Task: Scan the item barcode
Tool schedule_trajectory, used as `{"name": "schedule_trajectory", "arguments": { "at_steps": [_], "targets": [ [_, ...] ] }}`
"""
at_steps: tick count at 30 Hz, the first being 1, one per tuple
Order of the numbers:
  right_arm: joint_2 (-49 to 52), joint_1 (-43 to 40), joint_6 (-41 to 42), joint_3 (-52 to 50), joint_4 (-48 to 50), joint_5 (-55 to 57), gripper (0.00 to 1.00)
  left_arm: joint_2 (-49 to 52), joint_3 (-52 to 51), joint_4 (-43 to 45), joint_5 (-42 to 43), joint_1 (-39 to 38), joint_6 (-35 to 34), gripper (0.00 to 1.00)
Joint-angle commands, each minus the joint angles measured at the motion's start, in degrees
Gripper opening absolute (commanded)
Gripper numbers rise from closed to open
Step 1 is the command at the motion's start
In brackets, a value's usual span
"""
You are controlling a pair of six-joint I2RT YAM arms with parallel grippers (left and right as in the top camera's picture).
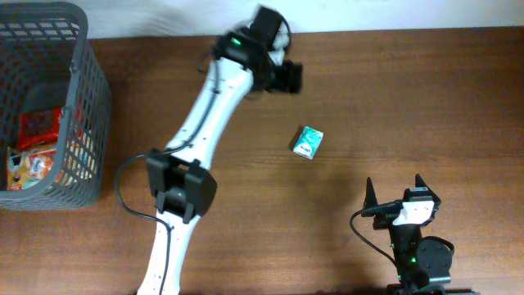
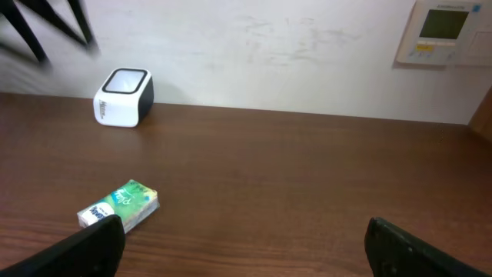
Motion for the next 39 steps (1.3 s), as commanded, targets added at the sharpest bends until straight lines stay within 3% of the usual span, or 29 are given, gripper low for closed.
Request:
{"name": "schedule_trajectory", "arguments": {
  "at_steps": [1, 2, 4, 7, 9, 10, 12, 13, 15, 18, 19, 22, 25, 28, 31, 32, 34, 36, 39],
  "targets": [
    [-0.26, -0.35, 0.04, -0.5, -0.13, 0.52, 0.98, -1.42, 23.21, -9.44, -7.39, 11.96, 6.43, 0.87],
    [-0.26, -0.35, 0.07, -0.5, -0.13, 0.52, 0.98, -3.37, 29.75, -12.37, -10.03, 21.22, 5.75, 0.88],
    [-0.26, -0.35, 0.07, -0.5, -0.13, 0.52, 0.99, -6.58, 29.83, -15.45, -10.32, 37.68, 1.36, 0.93],
    [-0.26, -0.35, 0.04, -0.5, -0.13, 0.52, 0.99, -6.45, 28.5, -24.04, -15.58, 53.77, 0.57, 0.9],
    [-0.26, -0.35, 0.07, -0.5, -0.13, 0.52, 0.99, -6.45, 20.5, -24.02, -15.58, 60.63, 1.44, 0.87],
    [-0.26, -0.35, 0.07, -0.5, -0.13, 0.52, 0.98, -6.45, 13.81, -24.04, -15.61, 61.27, 1.42, 0.88],
    [-0.26, -0.35, 0.07, -0.5, -0.13, 0.52, 0.99, -6.45, 2.71, -22.88, -15.65, 61.24, -0.31, 0.99],
    [-0.26, -0.35, 0.07, -0.5, -0.13, 0.52, 0.99, -6.45, -7.08, -17.7, -15.61, 61.2, -0.31, 0.99],
    [-0.26, -0.35, 0.07, -0.5, -0.13, 0.52, 0.98, -6.45, -17.79, -11.26, -15.52, 60.74, -0.31, 0.96],
    [-0.26, -0.35, 0.07, -0.5, -0.13, 0.52, 0.99, -6.45, -26.56, -5.27, -15.65, 57.4, -0.35, 0.8],
    [-0.26, -0.35, 0.07, -0.5, -0.13, 0.52, 0.99, -6.45, -26.99, -5.16, -16.35, 56.74, -2.4, 0.72],
    [-0.26, -0.35, 0.07, -0.5, -0.13, 0.52, 0.98, -6.45, -26.99, -5.64, -20.17, 56.26, -5.27, 0.68],
    [-0.26, -0.35, 0.04, -0.5, -0.13, 0.52, 0.99, -6.45, -26.99, -8.02, -20.15, 56.3, -5.22, 0.57],
    [-0.26, -0.35, 0.07, -0.5, -0.13, 0.52, 0.99, -6.47, -26.97, -12.48, -20.15, 56.3, -5.2, 0.64],
    [-0.26, -0.35, 0.07, -0.5, -0.13, 0.52, 0.98, -6.45, -26.99, -13.57, -20.13, 56.3, -5.2, 0.62],
    [-0.26, -0.35, 0.07, -0.5, -0.13, 0.52, 0.98, -6.45, -26.99, -13.55, -20.15, 56.3, -5.2, 0.54],
    [-0.26, -0.35, 0.07, -0.5, -0.13, 0.52, 0.99, -6.45, -26.99, -13.62, -20.17, 56.3, -4.79, 0.26],
    [-0.26, -0.35, 0.07, -0.5, -0.13, 0.52, 0.98, -6.45, -27.12, -13.51, -20.2, 56.3, -4.55, 0.25],
    [-0.26, -0.35, 0.07, -0.5, -0.13, 0.52, 0.99, -6.45, -30.88, -12.44, -20.17, 56.3, -4.07, 0.36]
  ]
}}
